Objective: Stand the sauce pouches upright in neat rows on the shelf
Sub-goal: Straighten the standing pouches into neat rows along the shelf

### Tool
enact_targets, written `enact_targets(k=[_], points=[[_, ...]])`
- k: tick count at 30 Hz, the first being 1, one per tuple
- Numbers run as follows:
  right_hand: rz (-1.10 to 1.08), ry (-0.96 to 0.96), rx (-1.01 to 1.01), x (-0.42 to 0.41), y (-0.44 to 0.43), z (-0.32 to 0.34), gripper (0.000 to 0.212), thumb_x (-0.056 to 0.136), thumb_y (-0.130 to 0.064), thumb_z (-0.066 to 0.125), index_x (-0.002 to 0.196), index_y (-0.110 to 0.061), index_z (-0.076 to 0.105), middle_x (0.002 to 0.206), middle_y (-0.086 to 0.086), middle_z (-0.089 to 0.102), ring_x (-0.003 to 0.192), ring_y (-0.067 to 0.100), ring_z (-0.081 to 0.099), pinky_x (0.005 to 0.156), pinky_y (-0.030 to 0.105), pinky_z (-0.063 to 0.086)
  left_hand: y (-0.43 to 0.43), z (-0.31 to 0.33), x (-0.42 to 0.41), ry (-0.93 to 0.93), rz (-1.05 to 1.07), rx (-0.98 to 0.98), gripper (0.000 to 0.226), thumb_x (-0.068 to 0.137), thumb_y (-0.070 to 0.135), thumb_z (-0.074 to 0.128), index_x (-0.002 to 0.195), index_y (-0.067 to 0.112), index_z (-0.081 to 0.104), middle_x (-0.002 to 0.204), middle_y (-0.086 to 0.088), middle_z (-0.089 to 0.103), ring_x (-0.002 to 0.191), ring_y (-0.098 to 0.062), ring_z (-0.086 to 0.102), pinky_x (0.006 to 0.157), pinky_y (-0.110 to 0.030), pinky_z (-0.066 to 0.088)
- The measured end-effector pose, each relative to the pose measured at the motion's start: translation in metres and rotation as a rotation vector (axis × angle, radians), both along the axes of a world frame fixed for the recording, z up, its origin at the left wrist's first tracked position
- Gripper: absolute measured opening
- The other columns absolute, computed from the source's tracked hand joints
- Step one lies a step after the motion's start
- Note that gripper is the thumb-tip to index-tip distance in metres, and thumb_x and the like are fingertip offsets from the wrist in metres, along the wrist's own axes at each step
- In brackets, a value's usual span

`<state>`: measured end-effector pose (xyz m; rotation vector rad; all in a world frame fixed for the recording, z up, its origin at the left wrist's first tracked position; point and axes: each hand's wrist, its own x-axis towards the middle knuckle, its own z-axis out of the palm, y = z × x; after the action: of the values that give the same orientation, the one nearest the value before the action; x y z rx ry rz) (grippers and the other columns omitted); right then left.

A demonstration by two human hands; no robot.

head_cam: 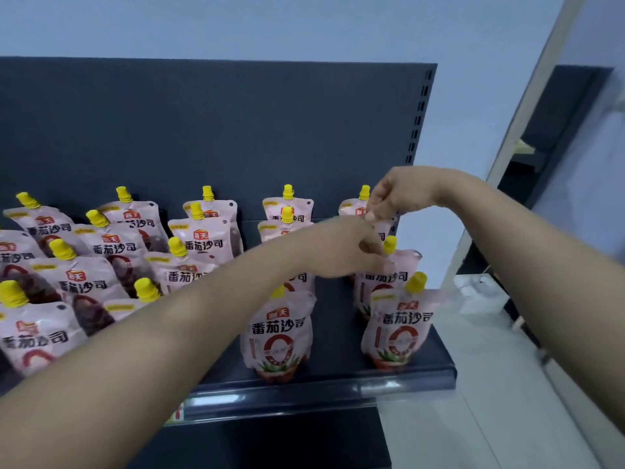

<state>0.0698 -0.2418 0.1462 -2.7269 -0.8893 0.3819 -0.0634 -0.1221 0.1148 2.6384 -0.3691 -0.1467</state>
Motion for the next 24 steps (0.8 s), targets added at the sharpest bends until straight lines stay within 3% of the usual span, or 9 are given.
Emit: enact_targets(k=[3,5,7,12,15,18,22,24], points=[[-0.002,0.153,-0.078,-0.004,-0.019,-0.015,0.023,0.079,-0.026,0.076,0.097,-0.014,0.075,0.089,0.0,0.07,0.089,0.018,0.061,0.083,0.031,0.051,-0.026,-0.022,0.001,0.114,-0.069,0.03,0.029,0.085,0.041,0.062,0.095,0.014,0.07,0.091,-0.002,0.069,0.084,-0.018,0.062,0.074,-0.034,0.049],[0.005,0.171,-0.121,-0.007,-0.025,-0.029,0.031,0.078,-0.027,0.077,0.1,-0.006,0.073,0.085,0.003,0.065,0.08,0.018,0.057,0.079,0.029,0.05,-0.035,-0.033,0.002,0.113,-0.059,0.046,0.02,0.087,0.028,0.062,0.079,0.01,0.064,0.073,-0.001,0.059,0.067,-0.016,0.052,0.061,-0.029,0.041],[-0.003,0.142,-0.113,-0.007,-0.029,-0.041,0.038,0.08,-0.03,0.075,0.099,0.001,0.07,0.08,0.006,0.062,0.074,0.019,0.054,0.077,0.032,0.049,-0.039,-0.041,0.004,0.073,-0.015,0.054,0.017,0.088,0.015,0.058,0.082,0.003,0.067,0.072,-0.004,0.056,0.063,-0.016,0.046,0.055,-0.026,0.036],[-0.012,0.129,-0.032,-0.004,-0.034,-0.053,0.044,0.079,-0.036,0.075,0.097,0.003,0.07,0.079,0.007,0.063,0.073,0.021,0.052,0.073,0.032,0.044,-0.039,-0.051,0.006,-0.002,0.078,0.018,0.018,0.088,0.002,0.053,0.093,-0.005,0.069,0.086,-0.019,0.065,0.072,-0.02,0.052,0.067,-0.032,0.049],[-0.004,0.134,-0.014,-0.003,-0.035,-0.055,0.045,0.079,-0.038,0.074,0.096,0.003,0.071,0.083,0.014,0.066,0.075,0.023,0.054,0.074,0.034,0.045,-0.039,-0.05,0.004,0.001,0.085,0.005,0.019,0.089,0.004,0.056,0.099,-0.003,0.071,0.088,-0.015,0.065,0.076,-0.018,0.053,0.078,-0.037,0.053],[0.008,0.133,-0.027,0.0,-0.034,-0.057,0.055,0.078,-0.043,0.074,0.101,0.006,0.068,0.09,0.02,0.069,0.079,0.026,0.057,0.086,0.04,0.052,-0.039,-0.05,0.003,0.002,0.1,-0.011,0.017,0.089,0.006,0.057,0.095,-0.004,0.07,0.081,-0.01,0.06,0.076,-0.019,0.054,0.079,-0.039,0.055],[0.021,0.123,-0.077,0.001,-0.032,-0.057,0.051,0.084,-0.04,0.069,0.108,0.005,0.066,0.108,0.024,0.071,0.091,0.037,0.069,0.097,0.046,0.053,-0.04,-0.049,0.0,0.014,0.137,-0.02,0.019,0.088,0.008,0.059,0.069,0.005,0.059,0.066,-0.006,0.054,0.071,-0.019,0.05,0.08,-0.042,0.053],[0.029,0.117,-0.098,0.001,-0.032,-0.056,0.046,0.088,-0.038,0.065,0.109,0.003,0.065,0.11,0.023,0.07,0.101,0.039,0.068,0.095,0.047,0.054,-0.04,-0.049,0.0,0.034,0.133,-0.012,0.02,0.09,0.016,0.058,0.084,-0.002,0.066,0.078,-0.012,0.066,0.073,-0.02,0.053,0.083,-0.044,0.054]])
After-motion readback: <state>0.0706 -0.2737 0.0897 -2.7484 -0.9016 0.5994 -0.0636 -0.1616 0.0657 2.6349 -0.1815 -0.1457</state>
